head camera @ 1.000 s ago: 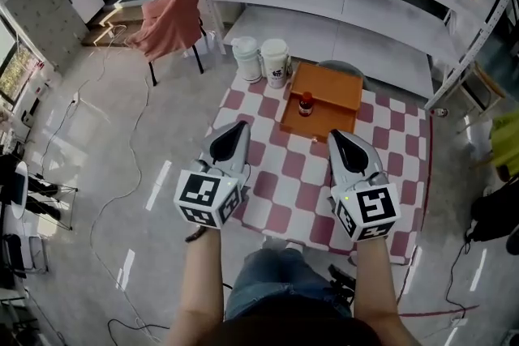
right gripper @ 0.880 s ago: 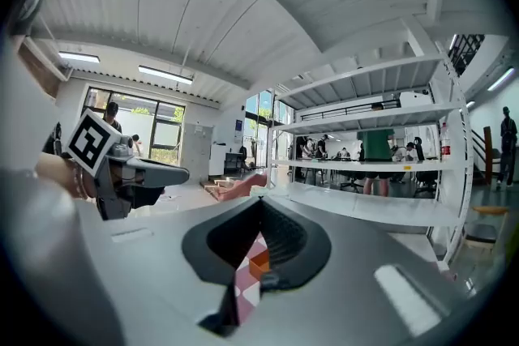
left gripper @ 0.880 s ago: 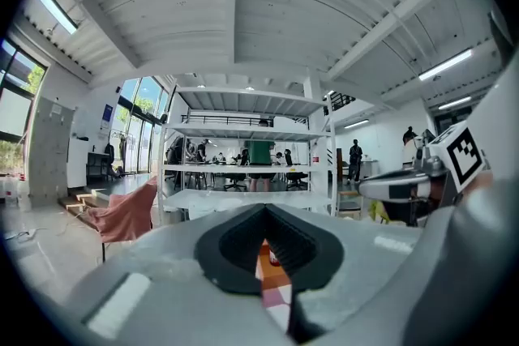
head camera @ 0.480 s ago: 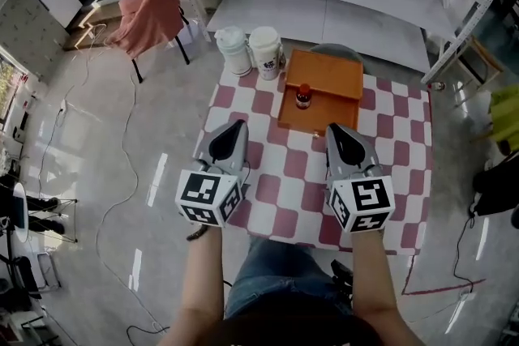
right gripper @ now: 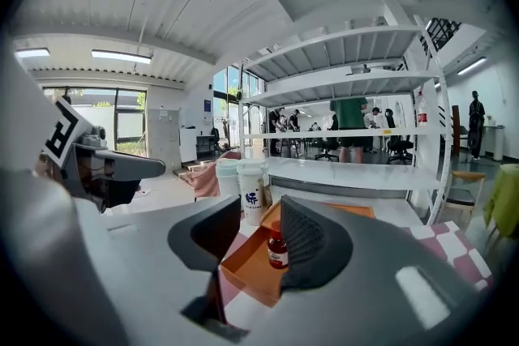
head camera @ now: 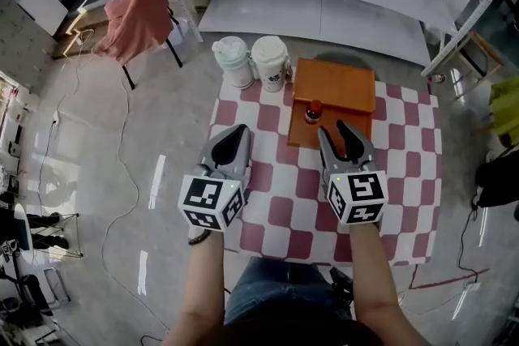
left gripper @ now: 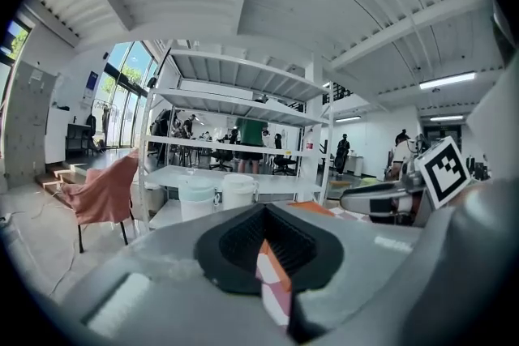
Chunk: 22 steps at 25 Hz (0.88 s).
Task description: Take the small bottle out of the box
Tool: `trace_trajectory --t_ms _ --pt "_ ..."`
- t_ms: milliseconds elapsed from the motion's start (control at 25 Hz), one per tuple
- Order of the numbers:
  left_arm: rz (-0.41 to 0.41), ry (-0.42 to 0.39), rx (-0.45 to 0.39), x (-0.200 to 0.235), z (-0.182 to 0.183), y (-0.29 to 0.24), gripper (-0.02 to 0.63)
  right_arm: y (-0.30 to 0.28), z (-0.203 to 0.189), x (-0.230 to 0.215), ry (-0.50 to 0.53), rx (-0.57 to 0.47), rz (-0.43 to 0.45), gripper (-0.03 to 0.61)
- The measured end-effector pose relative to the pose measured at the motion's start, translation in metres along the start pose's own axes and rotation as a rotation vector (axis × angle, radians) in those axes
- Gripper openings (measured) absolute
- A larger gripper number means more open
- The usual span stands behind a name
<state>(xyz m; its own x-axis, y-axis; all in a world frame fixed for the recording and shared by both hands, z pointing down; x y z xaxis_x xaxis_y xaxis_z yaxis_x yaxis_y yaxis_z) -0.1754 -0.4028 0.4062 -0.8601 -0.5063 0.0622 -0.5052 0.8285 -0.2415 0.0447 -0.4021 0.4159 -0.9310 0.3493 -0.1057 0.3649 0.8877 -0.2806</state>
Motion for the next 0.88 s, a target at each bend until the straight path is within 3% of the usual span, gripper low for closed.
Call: trace_trajectory --t_ms 520,880 --pt "-0.112 0.041 0.088 0.036 -0.032 -0.067 -0.014 -0.081 -0.046 -0.021 -0.024 0.151 -0.092 0.156" --pt "-0.146 0.081 0.113 0.056 -0.042 -0.091 -0.014 -0.112 -0.063 -0.032 -0.038 0.218 -0.137 0.156"
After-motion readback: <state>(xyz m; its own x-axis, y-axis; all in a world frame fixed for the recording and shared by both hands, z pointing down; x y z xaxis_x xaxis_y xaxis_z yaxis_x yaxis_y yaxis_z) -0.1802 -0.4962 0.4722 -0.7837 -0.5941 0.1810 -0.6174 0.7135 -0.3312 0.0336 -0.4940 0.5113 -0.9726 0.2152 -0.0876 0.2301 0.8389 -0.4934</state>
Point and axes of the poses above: the fingertips, and each gripper's own axes: y backward along the fingers, x to its left, z out of its top, the point moved 6 cm from there along y, backward along the fingers, and after that the axes turned 3 degrees about -y, right-handed, at the moved point
